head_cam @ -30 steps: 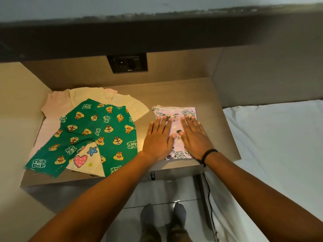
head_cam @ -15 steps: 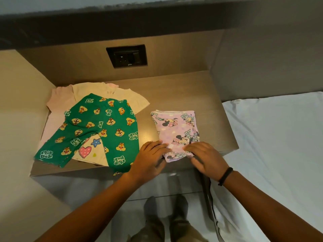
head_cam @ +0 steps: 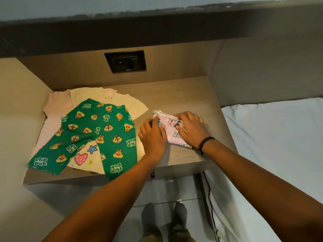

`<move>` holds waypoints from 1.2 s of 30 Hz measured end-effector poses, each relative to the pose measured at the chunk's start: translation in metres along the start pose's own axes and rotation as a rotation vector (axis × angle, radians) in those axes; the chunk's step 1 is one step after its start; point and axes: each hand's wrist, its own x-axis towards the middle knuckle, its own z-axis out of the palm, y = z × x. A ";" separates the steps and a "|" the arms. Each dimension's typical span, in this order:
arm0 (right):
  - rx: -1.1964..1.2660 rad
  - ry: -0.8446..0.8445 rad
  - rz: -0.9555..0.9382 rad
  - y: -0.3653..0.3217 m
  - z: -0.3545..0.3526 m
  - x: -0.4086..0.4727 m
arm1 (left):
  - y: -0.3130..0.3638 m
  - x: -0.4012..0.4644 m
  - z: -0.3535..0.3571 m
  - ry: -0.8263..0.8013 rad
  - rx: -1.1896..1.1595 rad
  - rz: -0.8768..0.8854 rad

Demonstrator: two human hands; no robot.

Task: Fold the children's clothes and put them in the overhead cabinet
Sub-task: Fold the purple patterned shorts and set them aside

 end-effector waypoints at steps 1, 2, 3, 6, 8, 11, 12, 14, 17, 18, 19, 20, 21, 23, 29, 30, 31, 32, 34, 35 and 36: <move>-0.041 -0.002 -0.096 0.002 -0.002 0.006 | 0.001 0.000 0.001 0.014 0.036 0.003; -0.084 -0.029 -0.203 0.004 -0.003 0.013 | 0.002 -0.002 0.002 0.020 0.061 -0.013; -0.118 -0.083 -0.303 0.006 -0.005 0.019 | 0.005 -0.006 0.003 0.000 0.074 -0.039; -0.135 -0.275 -0.399 0.012 0.003 0.025 | 0.011 -0.023 0.009 -0.170 0.107 -0.062; -0.105 -0.236 -0.280 0.011 0.012 0.013 | 0.006 -0.016 0.008 -0.229 0.161 0.048; -0.037 -0.061 0.077 -0.013 0.025 -0.023 | -0.012 0.017 0.001 -0.338 0.227 0.317; -0.022 -0.022 0.200 -0.025 0.031 -0.036 | -0.017 0.027 -0.002 -0.359 0.256 0.387; 0.026 -0.029 0.357 -0.044 0.038 -0.051 | -0.020 0.034 -0.009 -0.379 0.290 0.453; 0.054 -0.019 0.311 -0.037 0.028 -0.045 | -0.015 0.009 -0.014 -0.358 0.211 0.385; 0.036 -0.011 0.236 -0.028 0.023 -0.040 | -0.014 -0.004 -0.013 -0.353 0.197 0.350; 0.019 -0.033 0.146 -0.020 0.020 -0.035 | -0.014 -0.014 -0.011 -0.350 0.205 0.324; 0.008 -0.076 0.064 -0.014 0.019 -0.031 | -0.014 -0.021 -0.009 -0.342 0.227 0.310; 0.004 -0.117 0.011 -0.009 0.020 -0.030 | -0.013 -0.024 -0.005 -0.328 0.252 0.306; 0.008 -0.138 0.004 0.000 0.021 -0.030 | -0.008 -0.022 0.001 -0.301 0.273 0.311; -0.022 -0.072 0.198 0.050 0.002 -0.055 | 0.045 -0.015 0.038 -0.355 0.241 0.455; -0.038 -0.066 0.223 0.062 -0.001 -0.060 | 0.057 -0.017 0.044 -0.364 0.239 0.477; -0.041 -0.064 0.243 0.072 -0.003 -0.064 | 0.067 -0.018 0.049 -0.367 0.238 0.496; -0.031 -0.063 0.257 0.082 -0.005 -0.067 | 0.075 -0.019 0.054 -0.368 0.238 0.512; -0.021 -0.079 0.271 0.092 -0.007 -0.068 | 0.083 -0.021 0.059 -0.375 0.238 0.527; -0.045 -0.088 0.274 0.094 -0.009 -0.068 | 0.084 -0.021 0.059 -0.384 0.231 0.527; -0.089 -0.086 0.274 0.093 -0.010 -0.067 | 0.082 -0.021 0.056 -0.390 0.224 0.523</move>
